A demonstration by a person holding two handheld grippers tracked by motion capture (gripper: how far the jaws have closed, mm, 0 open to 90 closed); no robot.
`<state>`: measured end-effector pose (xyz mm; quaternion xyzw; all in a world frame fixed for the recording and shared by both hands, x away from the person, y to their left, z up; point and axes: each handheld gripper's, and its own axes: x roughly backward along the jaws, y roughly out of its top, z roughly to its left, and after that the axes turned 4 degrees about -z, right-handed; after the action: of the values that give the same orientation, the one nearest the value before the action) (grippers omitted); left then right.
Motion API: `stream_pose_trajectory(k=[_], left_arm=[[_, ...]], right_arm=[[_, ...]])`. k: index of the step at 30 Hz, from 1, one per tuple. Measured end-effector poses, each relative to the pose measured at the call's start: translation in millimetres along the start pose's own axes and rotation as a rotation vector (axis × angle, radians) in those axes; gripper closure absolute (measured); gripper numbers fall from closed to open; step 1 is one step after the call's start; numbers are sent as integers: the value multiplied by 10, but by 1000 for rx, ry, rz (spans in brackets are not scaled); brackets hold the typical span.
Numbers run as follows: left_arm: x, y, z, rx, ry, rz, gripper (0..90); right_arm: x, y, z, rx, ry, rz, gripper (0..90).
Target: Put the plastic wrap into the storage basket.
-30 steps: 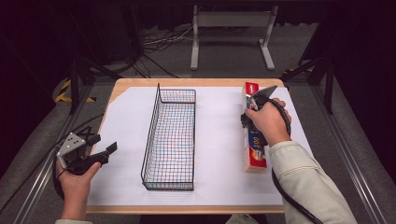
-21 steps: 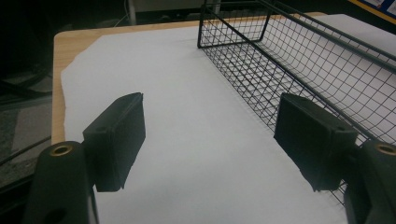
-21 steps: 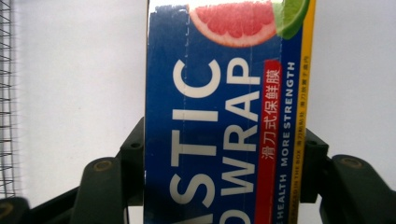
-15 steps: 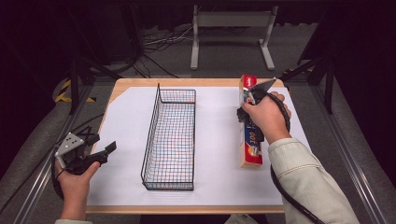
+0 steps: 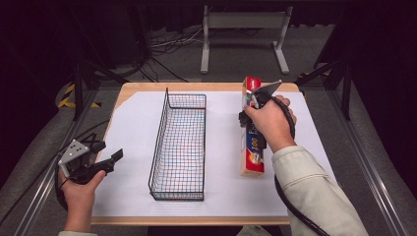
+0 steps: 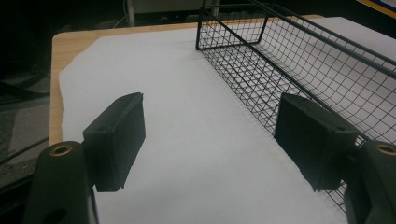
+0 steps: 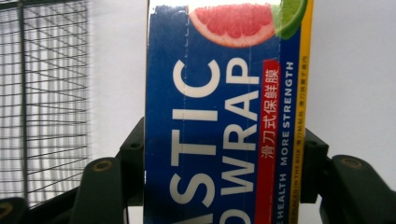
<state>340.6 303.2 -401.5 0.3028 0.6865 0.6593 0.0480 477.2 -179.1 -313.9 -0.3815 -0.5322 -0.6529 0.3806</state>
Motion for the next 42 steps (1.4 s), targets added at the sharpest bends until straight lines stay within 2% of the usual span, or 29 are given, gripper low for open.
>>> stream_pose_trajectory(k=[7,12,16,21,27,30,38,42], left_arm=[[-39,29,3,2,-9,-12,251],[-58,30,4,1,-8,-15,252],[-60,35,9,-3,-9,-18,253],[-35,41,25,3,-1,-24,253],[4,55,38,-3,16,-30,254],[3,52,30,-13,23,-25,254],[-2,55,21,-15,21,-25,253],[0,56,23,-14,21,-27,254]], right_arm=[[38,-37,286,5,24,-1,406],[79,-44,485,-9,49,-22,406],[89,-61,651,11,50,-33,407],[90,-74,827,9,68,-21,406],[77,-64,932,6,65,-35,407],[72,-71,998,2,89,-35,407],[42,-122,1158,32,113,-57,407],[26,-142,1239,17,134,-60,407]])
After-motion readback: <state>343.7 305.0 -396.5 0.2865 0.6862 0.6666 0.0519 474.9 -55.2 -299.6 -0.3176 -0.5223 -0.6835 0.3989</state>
